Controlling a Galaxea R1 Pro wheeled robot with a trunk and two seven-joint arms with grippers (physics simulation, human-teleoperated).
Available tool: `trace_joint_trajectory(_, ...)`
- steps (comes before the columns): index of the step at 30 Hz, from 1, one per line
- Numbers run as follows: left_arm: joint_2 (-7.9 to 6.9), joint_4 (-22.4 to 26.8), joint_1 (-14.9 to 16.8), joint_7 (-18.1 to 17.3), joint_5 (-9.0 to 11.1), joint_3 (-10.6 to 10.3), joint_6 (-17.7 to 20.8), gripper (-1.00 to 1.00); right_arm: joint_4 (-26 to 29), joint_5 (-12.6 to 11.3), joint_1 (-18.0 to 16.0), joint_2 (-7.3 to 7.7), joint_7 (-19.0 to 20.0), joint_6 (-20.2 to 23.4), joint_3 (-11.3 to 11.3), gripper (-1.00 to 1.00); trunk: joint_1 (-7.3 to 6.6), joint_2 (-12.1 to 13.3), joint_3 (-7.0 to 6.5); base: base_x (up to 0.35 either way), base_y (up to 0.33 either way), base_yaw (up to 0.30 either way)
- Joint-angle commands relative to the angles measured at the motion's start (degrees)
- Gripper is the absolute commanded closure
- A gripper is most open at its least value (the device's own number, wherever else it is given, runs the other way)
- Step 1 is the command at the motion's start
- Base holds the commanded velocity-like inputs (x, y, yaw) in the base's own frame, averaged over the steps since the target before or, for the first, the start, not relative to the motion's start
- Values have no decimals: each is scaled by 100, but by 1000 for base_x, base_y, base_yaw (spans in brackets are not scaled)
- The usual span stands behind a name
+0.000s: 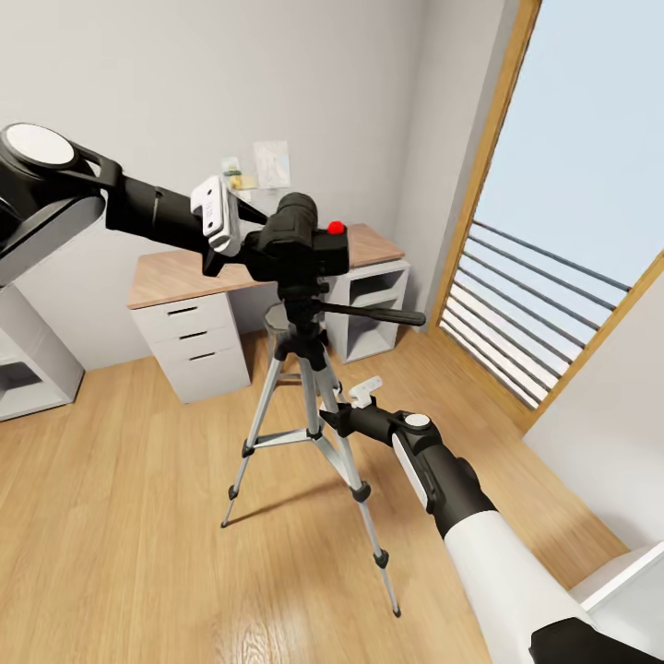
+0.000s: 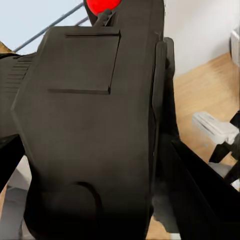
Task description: Attach the digital camera to the camera tripod in the bedroom.
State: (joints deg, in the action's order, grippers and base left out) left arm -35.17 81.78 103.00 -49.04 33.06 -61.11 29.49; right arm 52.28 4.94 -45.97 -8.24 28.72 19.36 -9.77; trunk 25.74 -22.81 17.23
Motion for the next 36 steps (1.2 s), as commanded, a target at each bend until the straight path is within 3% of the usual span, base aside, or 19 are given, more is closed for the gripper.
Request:
trace_joint_trajectory(1, -79, -3, 9, 12, -32, -73, 42, 100, 10, 15, -8, -2, 23, 15, -3, 100, 4, -10, 12, 0, 0, 0)
trace_joint_trajectory(2, -195, -9, 9, -18, -35, -99, 40, 100, 10, 16, -8, -2, 21, 15, 0, 100, 4, -10, 12, 0, 0, 0)
trace_joint_trajectory(6, -245, -16, 9, 1, -28, -111, 40, 100, 10, 16, -8, -2, 20, 15, -5, 100, 4, -10, 12, 0, 0, 0)
trace_joint_trajectory(13, -265, -65, 9, 57, -20, -102, 52, 100, 10, 16, -8, -2, 20, 15, -7, 100, 4, -10, 12, 0, 0, 0)
trace_joint_trajectory(23, -210, -266, 9, 458, 32, -113, 63, 100, 10, 16, -8, -2, 20, 15, -7, 100, 4, -10, 12, 0, 0, 0)
trace_joint_trajectory(27, -187, -312, 9, 691, 159, -118, 65, 100, 10, 16, -8, -2, 20, 15, -7, 100, 4, -10, 12, 0, 0, 0)
trace_joint_trajectory(29, -180, -347, 9, 806, 336, -119, 65, 100, 10, 16, -8, -2, 20, 15, -7, 100, 4, -10, 12, 0, 0, 0)
trace_joint_trajectory(36, -168, -367, 9, 878, 574, -127, 57, 100, 10, 15, -8, -2, 20, 16, -7, 100, 4, -10, 12, 0, 0, 0)
